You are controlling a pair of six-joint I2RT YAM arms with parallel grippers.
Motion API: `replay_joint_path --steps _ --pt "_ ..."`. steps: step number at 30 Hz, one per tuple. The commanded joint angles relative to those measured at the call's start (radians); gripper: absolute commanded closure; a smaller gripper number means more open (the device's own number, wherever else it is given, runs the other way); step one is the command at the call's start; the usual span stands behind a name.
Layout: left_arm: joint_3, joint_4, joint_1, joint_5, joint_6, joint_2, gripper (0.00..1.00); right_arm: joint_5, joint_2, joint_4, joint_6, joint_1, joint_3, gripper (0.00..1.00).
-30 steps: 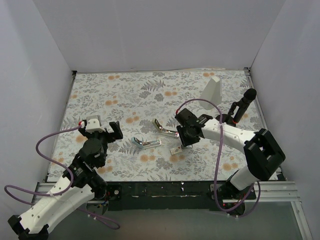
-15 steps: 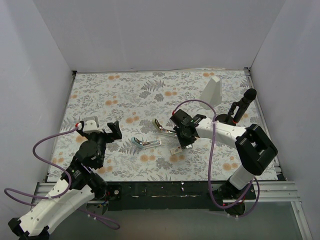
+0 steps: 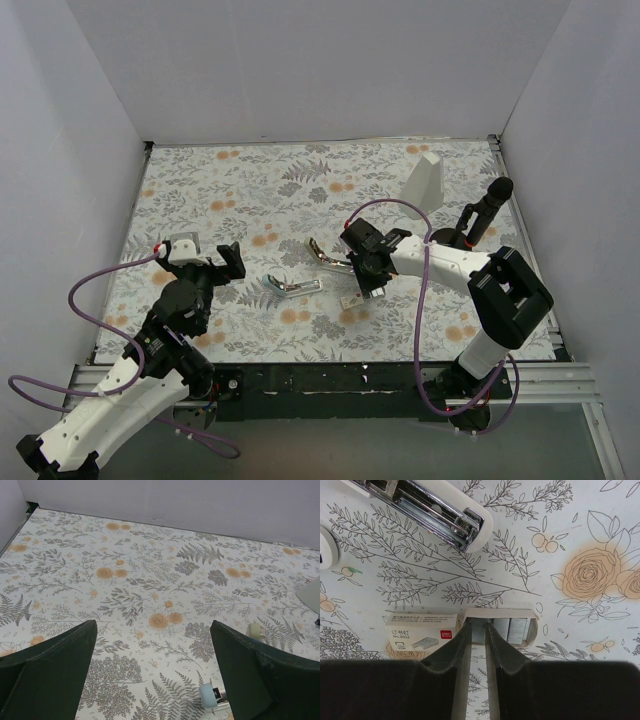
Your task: Load the staples into the stapler
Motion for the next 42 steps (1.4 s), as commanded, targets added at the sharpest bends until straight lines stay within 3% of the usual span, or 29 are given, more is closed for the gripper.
replay_joint_path --steps 1,42 --pt "-0.009 0.011 0.008 0.013 0.010 0.015 0.02 0.014 0.015 0.013 0.019 0.004 0.027 0.76" --pt "-0.012 0.008 0.014 0.051 0.013 0.026 0.02 0.000 0.020 0.038 0.042 0.007 -0.008 0.70"
